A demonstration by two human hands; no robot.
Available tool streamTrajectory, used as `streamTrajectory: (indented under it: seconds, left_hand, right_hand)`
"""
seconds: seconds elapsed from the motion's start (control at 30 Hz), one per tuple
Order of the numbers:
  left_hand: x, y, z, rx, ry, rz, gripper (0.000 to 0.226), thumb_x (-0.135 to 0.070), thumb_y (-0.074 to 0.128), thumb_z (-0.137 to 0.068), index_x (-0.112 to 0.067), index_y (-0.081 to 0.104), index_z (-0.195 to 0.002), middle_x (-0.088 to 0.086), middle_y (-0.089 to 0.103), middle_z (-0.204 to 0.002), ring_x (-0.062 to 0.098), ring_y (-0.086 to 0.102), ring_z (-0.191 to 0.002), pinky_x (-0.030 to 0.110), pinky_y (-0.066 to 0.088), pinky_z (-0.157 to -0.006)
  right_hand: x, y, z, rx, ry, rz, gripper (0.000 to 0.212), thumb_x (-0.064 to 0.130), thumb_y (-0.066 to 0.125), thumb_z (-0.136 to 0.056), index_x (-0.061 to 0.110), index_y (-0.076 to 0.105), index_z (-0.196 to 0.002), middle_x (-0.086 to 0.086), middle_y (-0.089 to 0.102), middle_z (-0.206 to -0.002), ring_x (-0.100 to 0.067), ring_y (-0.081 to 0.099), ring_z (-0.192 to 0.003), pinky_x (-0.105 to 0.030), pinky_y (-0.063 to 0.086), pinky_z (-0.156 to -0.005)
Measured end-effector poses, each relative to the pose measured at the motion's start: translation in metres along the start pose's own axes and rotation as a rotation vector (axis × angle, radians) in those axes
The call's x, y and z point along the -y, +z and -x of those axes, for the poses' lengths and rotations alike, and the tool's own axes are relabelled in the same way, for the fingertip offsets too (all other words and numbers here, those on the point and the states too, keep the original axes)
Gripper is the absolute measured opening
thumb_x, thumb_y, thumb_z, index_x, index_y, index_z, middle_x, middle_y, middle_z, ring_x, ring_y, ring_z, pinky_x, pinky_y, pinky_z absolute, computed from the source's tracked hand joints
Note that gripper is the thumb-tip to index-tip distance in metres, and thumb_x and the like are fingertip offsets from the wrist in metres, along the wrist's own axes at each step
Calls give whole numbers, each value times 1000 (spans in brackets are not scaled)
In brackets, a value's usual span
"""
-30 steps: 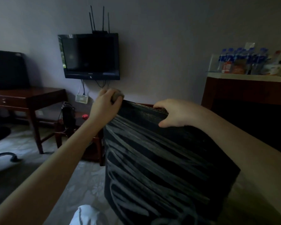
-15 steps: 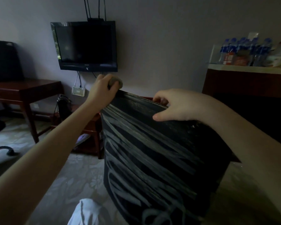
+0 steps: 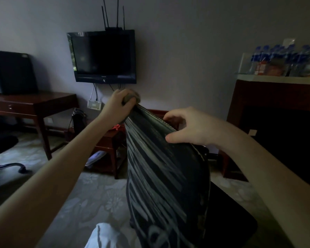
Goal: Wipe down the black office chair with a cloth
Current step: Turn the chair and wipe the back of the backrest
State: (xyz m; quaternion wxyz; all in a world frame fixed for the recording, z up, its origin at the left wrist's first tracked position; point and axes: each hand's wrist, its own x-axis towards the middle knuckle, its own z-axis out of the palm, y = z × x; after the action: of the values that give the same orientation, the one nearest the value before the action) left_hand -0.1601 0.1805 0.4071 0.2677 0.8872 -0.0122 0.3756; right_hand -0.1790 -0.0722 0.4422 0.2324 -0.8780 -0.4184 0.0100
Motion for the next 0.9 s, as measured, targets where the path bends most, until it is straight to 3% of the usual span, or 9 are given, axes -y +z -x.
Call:
streamTrajectory:
  seconds: [0.13, 0.23, 0.4, 0.53, 0.6, 0.67, 0.77, 0.83, 0.9]
  left_hand:
    - [-26, -4, 16, 77, 135, -57, 16, -15, 52, -93, -12, 61, -106, 1, 49, -102, 16, 49, -93, 24, 38, -79]
    - [-25, -2, 17, 72, 164, -25, 24, -26, 49, -91, -12, 61, -105, 0, 47, -97, 14, 48, -87, 19, 37, -76]
    - [2, 2, -5, 69, 48, 22, 30, -37, 44, -88, -20, 61, -105, 10, 55, -116, 24, 49, -108, 41, 42, -96]
    - [58, 4, -41, 65, 25, -83, 20, -58, 37, -84, -52, 55, -92, 7, 58, -111, 24, 57, -100, 49, 48, -89]
    - [84, 7, -60, 87, 5, -99, 17, -60, 36, -83, -56, 52, -87, 4, 58, -109, 22, 58, -96, 50, 50, -87]
    - [68, 3, -60, 88, -45, -92, 14, -54, 39, -84, -53, 53, -85, 3, 59, -109, 22, 57, -98, 50, 48, -89]
    - [43, -1, -51, 78, -76, -43, 14, -25, 47, -95, -30, 59, -95, 4, 60, -107, 26, 56, -99, 43, 47, -89]
    - [43, -1, -48, 77, -85, -28, 13, -19, 46, -97, -23, 58, -99, 8, 60, -105, 25, 57, -92, 35, 47, -78]
    - [42, -2, -42, 93, -62, -9, 13, -19, 46, -97, -23, 58, -99, 8, 60, -104, 22, 58, -90, 33, 48, -79]
  right_hand:
    - [-2, -3, -4, 25, 11, -37, 53, 38, 71, -68, 33, 56, -118, 5, 60, -111, -16, 62, -92, -42, 53, -84]
    - [-7, -1, 0, 19, 16, -60, 51, 38, 69, -75, 36, 53, -124, 7, 59, -116, -11, 59, -96, -37, 50, -90]
    - [-12, 8, 8, -15, 21, -168, 54, 47, 66, -77, 38, 50, -127, 12, 57, -114, 0, 56, -96, -23, 47, -82]
    - [-7, 14, 7, -49, -18, -191, 50, 42, 67, -79, 35, 49, -126, 25, 47, -95, 5, 52, -92, -17, 43, -77]
    - [-2, 17, 5, -54, -42, -169, 43, 40, 68, -79, 39, 49, -118, 30, 42, -89, 9, 49, -85, -12, 41, -74]
    - [2, 21, 1, -25, -53, -150, 54, 42, 71, -76, 38, 48, -124, 29, 46, -96, 3, 54, -89, -20, 47, -82]
    - [5, 31, -9, -39, -68, -130, 79, 53, 72, -67, 33, 43, -138, 17, 50, -130, -6, 51, -115, -35, 44, -99]
    - [7, 36, -16, -84, -64, -134, 86, 60, 72, -61, 35, 44, -138, 13, 49, -137, -9, 49, -120, -37, 42, -102]
    - [8, 39, -22, -126, -65, -126, 86, 62, 72, -60, 35, 45, -137, 13, 49, -137, -9, 48, -122, -36, 41, -103]
